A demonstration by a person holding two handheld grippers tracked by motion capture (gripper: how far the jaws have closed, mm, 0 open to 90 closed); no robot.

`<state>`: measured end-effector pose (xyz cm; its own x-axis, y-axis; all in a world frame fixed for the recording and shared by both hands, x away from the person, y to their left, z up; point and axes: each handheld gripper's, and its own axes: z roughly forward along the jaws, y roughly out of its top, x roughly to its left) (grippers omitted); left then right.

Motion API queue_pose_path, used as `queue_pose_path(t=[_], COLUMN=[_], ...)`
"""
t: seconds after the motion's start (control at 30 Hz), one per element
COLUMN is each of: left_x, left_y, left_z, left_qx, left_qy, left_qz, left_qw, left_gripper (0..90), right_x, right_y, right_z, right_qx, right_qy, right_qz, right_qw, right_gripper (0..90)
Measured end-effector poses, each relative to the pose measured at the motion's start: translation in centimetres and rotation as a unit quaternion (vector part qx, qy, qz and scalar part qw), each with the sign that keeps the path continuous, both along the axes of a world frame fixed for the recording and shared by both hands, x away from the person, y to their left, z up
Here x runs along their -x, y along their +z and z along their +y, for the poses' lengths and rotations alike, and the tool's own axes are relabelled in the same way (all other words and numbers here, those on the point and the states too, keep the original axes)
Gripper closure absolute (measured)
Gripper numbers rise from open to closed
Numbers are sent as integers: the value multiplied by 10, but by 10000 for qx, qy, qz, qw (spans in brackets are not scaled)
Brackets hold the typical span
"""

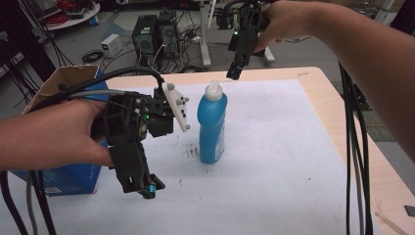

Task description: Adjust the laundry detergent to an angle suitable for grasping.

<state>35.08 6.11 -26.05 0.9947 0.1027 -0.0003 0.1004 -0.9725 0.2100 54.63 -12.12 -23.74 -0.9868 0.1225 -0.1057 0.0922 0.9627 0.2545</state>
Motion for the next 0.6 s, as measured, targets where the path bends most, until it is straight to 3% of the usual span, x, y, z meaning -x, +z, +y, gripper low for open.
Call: queue_pose_path(t=[0.4,0.57,0.6], left_x=[-1,-3,-3], left_y=[1,2,3], left_z=[0,0,1], left_qx=[-27,-2,22], left_qy=[140,347,576], left_qz=[-17,-75,-98], left_qw=[9999,9994,9983], left_gripper=[17,17,17], right_x=[6,9,11], right_y=[4,3,3], right_z=[-7,-12,-15], right_qx=[-70,-27,-91], right_qy=[-61,-95,-129], right_qz=[-81,-111,-114], right_qw=[9999,9999,9998], right_gripper=[30,30,30])
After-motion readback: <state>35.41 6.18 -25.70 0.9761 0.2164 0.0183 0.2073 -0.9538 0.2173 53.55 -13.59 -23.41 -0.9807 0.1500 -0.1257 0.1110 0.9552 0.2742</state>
